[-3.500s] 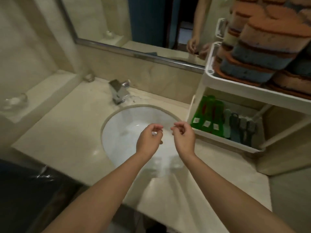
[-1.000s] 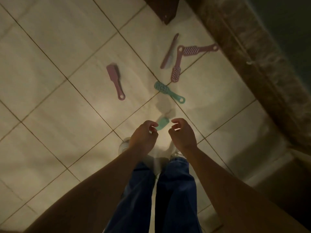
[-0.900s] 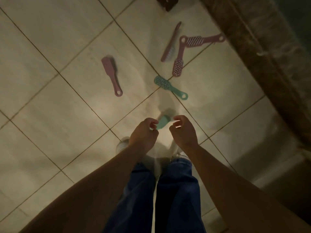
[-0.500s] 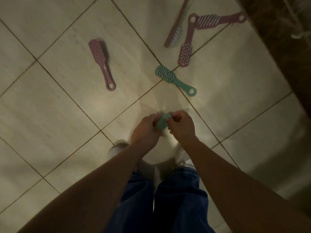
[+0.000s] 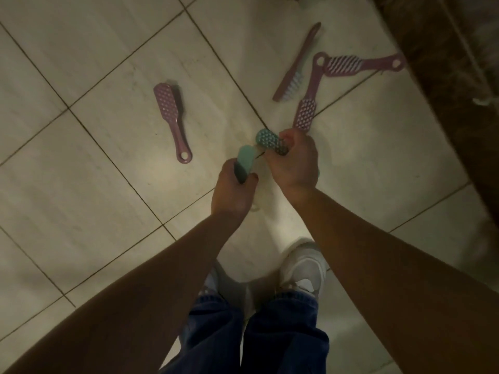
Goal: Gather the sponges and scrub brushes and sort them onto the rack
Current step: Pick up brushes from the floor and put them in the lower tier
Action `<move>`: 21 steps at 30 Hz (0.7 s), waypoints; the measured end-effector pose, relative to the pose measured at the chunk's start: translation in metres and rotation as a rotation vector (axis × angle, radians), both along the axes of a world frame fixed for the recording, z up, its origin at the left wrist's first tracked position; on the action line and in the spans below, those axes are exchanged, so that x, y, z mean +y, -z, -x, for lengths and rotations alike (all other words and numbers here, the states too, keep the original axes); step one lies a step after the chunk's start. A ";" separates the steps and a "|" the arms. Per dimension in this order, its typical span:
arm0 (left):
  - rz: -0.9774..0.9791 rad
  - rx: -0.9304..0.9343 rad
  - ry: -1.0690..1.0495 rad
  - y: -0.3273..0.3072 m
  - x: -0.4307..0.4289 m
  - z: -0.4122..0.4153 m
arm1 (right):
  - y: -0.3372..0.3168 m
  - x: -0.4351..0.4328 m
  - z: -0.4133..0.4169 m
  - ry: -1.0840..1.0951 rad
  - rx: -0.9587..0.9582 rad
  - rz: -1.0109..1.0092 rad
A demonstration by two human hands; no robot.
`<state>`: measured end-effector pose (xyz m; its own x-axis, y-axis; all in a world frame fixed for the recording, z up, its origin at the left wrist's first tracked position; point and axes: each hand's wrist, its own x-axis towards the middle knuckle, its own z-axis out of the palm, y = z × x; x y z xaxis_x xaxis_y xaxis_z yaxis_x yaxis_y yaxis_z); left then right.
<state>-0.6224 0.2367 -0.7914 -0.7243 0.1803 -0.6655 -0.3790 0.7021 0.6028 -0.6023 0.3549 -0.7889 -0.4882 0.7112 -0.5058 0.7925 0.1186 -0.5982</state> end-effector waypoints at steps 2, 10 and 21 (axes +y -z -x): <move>-0.020 -0.018 -0.062 0.003 0.004 0.010 | 0.007 0.007 0.009 -0.110 -0.089 -0.085; -0.054 -0.077 -0.089 0.008 0.004 0.022 | 0.021 0.007 0.006 -0.409 -0.226 -0.309; 0.010 -0.099 -0.022 -0.063 0.008 0.011 | -0.056 -0.010 -0.037 -0.092 -0.041 0.089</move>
<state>-0.6330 0.2449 -0.7284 -0.6588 0.1580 -0.7356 -0.4517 0.6988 0.5546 -0.5656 0.3446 -0.7333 -0.5271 0.6155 -0.5859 0.8046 0.1397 -0.5771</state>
